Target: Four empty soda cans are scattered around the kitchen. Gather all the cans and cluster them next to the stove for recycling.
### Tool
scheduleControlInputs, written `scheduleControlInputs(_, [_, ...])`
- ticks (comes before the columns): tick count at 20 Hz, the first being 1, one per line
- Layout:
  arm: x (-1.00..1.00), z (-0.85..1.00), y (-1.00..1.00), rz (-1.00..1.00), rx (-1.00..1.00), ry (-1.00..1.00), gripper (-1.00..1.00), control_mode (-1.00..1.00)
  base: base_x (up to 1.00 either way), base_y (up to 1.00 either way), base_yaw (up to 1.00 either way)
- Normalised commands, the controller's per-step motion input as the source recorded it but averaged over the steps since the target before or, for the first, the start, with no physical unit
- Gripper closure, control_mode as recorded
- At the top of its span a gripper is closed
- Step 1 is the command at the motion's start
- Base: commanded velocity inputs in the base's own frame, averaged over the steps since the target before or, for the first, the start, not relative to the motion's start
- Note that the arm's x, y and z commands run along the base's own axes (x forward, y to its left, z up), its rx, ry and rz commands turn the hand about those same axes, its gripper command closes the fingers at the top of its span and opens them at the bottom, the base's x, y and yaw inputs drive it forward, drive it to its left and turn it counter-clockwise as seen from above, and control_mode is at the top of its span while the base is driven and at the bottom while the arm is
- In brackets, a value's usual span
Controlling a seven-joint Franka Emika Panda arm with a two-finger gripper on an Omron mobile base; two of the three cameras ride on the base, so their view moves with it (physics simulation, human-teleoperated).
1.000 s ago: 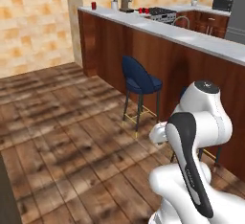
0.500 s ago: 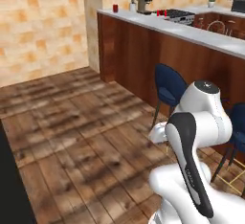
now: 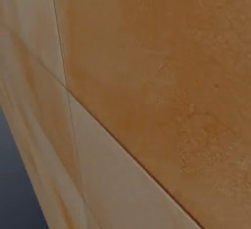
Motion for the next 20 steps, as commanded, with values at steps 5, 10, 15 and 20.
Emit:
scheduleControlInputs(5, [0.0, 0.0, 0.0, 0.0, 0.0, 0.0, -1.0, 1.0, 1.0, 0.49, -0.02])
scheduleControlInputs(10, [0.0, 0.0, 0.0, 0.0, 0.0, 0.0, -1.0, 1.0, 1.0, 0.47, -0.11])
scheduleControlInputs(15, [0.0, 0.0, 0.0, 0.0, 0.0, 0.0, -1.0, 1.0, 1.0, 0.52, -0.24])
scheduleControlInputs(20, [0.0, 0.0, 0.0, 0.0, 0.0, 0.0, -1.0, 1.0, 1.0, 0.53, -0.41])
